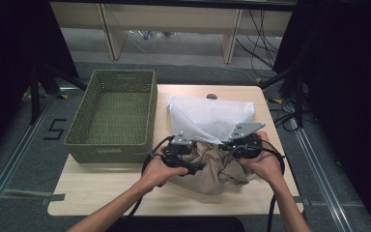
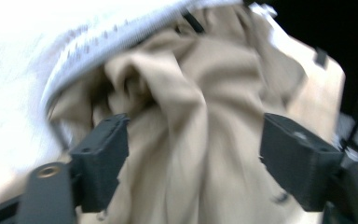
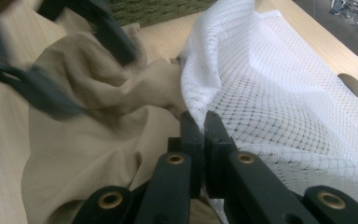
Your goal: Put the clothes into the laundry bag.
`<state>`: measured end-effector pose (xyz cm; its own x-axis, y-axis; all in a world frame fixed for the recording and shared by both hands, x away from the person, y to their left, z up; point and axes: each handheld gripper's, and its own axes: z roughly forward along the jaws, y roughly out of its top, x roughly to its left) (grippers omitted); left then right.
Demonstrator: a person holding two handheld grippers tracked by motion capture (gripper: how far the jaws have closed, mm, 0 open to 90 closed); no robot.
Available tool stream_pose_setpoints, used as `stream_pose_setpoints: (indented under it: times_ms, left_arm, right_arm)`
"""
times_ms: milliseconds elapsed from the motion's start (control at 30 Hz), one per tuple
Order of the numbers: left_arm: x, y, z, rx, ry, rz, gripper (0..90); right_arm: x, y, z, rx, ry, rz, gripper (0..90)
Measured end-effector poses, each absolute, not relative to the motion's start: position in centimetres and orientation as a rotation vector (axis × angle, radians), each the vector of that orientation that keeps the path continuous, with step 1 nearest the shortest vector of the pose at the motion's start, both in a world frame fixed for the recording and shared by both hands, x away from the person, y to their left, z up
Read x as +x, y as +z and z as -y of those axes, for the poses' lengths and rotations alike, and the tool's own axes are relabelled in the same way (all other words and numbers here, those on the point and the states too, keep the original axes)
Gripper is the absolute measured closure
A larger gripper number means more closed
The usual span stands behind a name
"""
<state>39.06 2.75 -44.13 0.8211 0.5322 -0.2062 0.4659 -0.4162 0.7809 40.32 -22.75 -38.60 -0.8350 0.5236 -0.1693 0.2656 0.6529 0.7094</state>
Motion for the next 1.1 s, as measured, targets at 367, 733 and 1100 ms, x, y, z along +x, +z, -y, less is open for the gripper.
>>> stream_pose_setpoints:
  times_ms: [367, 733, 1100]
  left_arm:
    - [38.0, -49.2, -3.7, 2.362, 0.278, -0.551, 22.8]
    - [41.0, -45.9, 1.3, 2.162, 0.189, -0.601, 84.5]
    - [43.9, -48.3, 2.1, 2.077, 0.098, -0.815, 56.2]
  right_arm:
    - [40.5, -38.9, 22.3, 0.602, 0.984, -2.535, 89.7]
    - [40.3, -38.5, 22.4, 0.615, 0.994, -2.525, 89.7]
    - [40.6, -39.0, 23.2, 0.648, 0.983, -2.524, 89.7]
